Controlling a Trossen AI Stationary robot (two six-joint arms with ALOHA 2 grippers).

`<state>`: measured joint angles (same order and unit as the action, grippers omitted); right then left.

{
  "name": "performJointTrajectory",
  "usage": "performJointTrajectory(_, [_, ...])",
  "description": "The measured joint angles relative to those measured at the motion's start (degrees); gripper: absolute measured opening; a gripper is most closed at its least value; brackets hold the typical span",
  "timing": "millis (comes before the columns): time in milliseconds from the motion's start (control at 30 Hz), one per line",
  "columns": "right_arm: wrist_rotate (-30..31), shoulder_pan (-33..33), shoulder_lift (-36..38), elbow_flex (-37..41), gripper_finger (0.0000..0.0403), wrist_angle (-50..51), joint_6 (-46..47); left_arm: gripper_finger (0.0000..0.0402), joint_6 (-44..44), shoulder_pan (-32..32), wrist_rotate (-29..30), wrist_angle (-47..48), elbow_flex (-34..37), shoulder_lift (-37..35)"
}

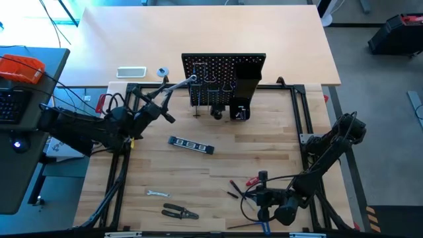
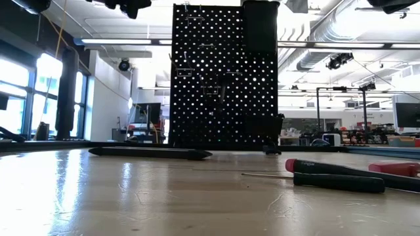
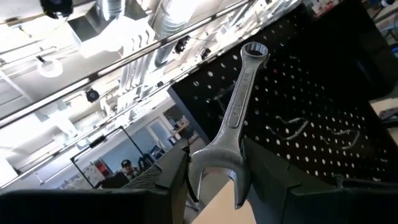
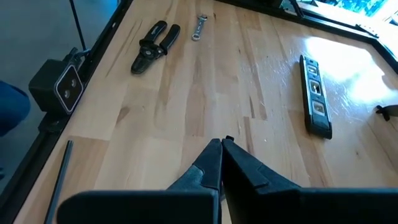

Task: Hang tools onto peg board
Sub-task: Hang the big wrench onto the peg board

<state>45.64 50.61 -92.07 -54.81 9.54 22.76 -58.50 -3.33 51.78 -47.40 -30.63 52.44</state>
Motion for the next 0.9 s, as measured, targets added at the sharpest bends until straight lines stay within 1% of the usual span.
performJointTrajectory(100, [-0.1, 0.0, 0.0, 0.0, 0.0003, 0.8, 0.7, 0.0115, 1.6, 0.0, 0.0, 2.5, 0.0, -0.3])
performJointTrajectory(200, [-0.1, 0.0, 0.0, 0.0, 0.0003, 0.8, 0.5, 0.0115, 4.5, 1.1, -1.3, 5.4, 0.0, -0.3])
performJointTrajectory(300, [-0.1, 0.0, 0.0, 0.0, 0.0003, 0.8, 0.3, 0.0115, 7.0, 2.6, -1.7, 5.9, 0.0, -0.1])
performJointTrajectory(367, [-0.1, 0.0, 0.0, 0.0, 0.0003, 0.8, 0.7, 0.0115, 7.2, 3.2, -2.3, 5.2, 0.0, -0.1])
performJointTrajectory(533, [-0.5, 0.0, 0.0, 0.0, 0.0003, 1.1, 2.3, 0.0115, 7.3, 3.7, -6.1, 4.7, 0.0, -0.1])
performJointTrajectory(900, [-0.6, -0.4, 0.0, 0.0, 0.0003, 3.1, 2.3, 0.0115, 6.3, 3.7, -6.1, 5.2, 0.0, -0.3])
